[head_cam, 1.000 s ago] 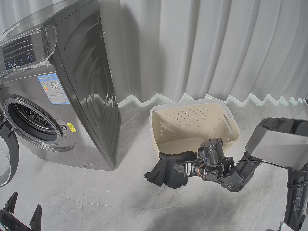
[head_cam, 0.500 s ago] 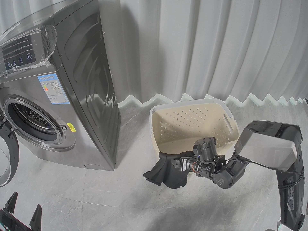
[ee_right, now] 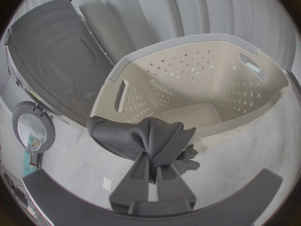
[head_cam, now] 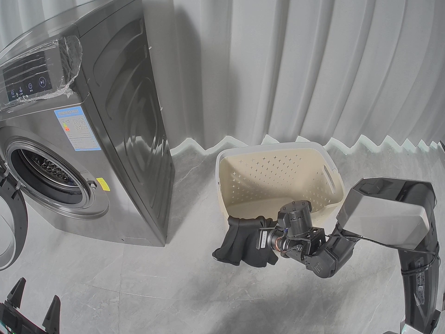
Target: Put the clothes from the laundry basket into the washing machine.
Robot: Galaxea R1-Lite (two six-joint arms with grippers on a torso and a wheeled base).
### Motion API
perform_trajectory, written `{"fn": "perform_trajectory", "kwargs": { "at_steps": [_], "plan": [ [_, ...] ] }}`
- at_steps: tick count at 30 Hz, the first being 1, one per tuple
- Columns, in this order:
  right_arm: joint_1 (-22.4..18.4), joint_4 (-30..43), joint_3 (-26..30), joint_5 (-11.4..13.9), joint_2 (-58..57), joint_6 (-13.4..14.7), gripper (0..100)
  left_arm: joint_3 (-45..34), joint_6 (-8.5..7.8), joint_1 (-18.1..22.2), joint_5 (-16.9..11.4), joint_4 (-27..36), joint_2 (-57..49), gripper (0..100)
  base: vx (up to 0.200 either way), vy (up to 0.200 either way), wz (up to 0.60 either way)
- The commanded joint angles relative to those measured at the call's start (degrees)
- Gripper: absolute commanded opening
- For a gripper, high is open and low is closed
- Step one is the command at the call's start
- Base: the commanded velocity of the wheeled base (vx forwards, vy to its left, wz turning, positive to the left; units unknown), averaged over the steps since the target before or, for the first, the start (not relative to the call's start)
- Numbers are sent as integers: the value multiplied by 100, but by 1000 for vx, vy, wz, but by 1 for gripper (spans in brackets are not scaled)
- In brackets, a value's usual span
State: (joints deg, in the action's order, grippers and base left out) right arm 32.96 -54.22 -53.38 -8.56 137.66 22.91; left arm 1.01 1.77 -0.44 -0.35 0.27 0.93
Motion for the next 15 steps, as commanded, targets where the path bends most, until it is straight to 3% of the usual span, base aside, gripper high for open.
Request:
{"fn": "perform_trajectory", "kwargs": {
  "at_steps": [1,8,15],
  "plan": [
    [105,-176,214,3,-283,30,0,-84,8,0,0,0,-93,100,0,0,0],
    [281,-370,759,3,-1021,47,0,-84,8,0,0,0,-93,100,0,0,0],
    [334,-1020,1251,-6,-1786,3,0,-84,-1,0,0,0,-93,100,0,0,0]
  ]
}}
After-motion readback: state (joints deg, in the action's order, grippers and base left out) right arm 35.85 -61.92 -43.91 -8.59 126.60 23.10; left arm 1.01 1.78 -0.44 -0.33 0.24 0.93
